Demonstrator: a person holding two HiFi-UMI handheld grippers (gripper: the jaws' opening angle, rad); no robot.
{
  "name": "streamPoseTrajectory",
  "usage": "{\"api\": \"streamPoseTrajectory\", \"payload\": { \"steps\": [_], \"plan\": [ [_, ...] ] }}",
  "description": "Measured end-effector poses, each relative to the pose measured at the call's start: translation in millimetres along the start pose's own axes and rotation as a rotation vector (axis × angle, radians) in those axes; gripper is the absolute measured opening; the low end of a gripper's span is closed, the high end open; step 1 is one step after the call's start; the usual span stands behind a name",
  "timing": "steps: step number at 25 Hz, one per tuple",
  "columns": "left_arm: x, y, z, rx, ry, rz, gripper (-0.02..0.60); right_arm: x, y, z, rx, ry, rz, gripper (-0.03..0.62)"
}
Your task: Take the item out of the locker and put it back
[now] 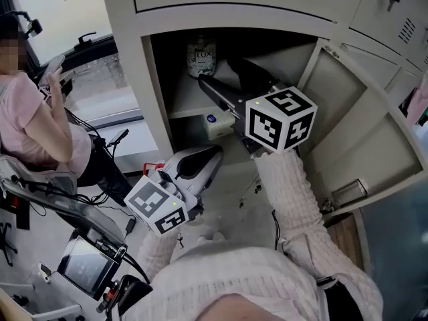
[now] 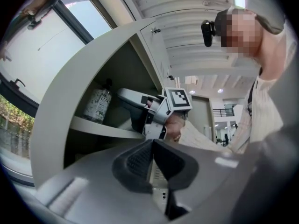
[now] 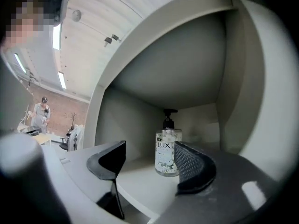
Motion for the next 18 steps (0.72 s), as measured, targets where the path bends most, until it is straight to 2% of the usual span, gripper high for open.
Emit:
{"api": "streamPoseTrajectory", "payload": {
  "steps": [6,12,18],
  "plan": [
    [-1.4,-0.2,-1.5,0.002,-0.011,-0.024,0.008,-16.8,45.5,-5.2,0.071,-0.02,-0.032,0.252],
    [-4.2,3.7,-0.5,-0.002,-0.005,-0.046,0.008,-39.3,78.8,18.5,0.133,0.031,-0.023,0.014],
    [-3.3,7.6,7.5,-0.017,0.006,-0.055,0.008,-60.2,98.6,50.3,0.178,0.004,-0.027,0.0]
  ]
}}
Point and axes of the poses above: the fingertips, and each gripper's own axes: y backward along the fingers, x to its right, z out of its underside, the point moved 6 cm from there along y, backward along the fingers, and after that the axes turned 7 degrees about x, right-handed, at the moved point
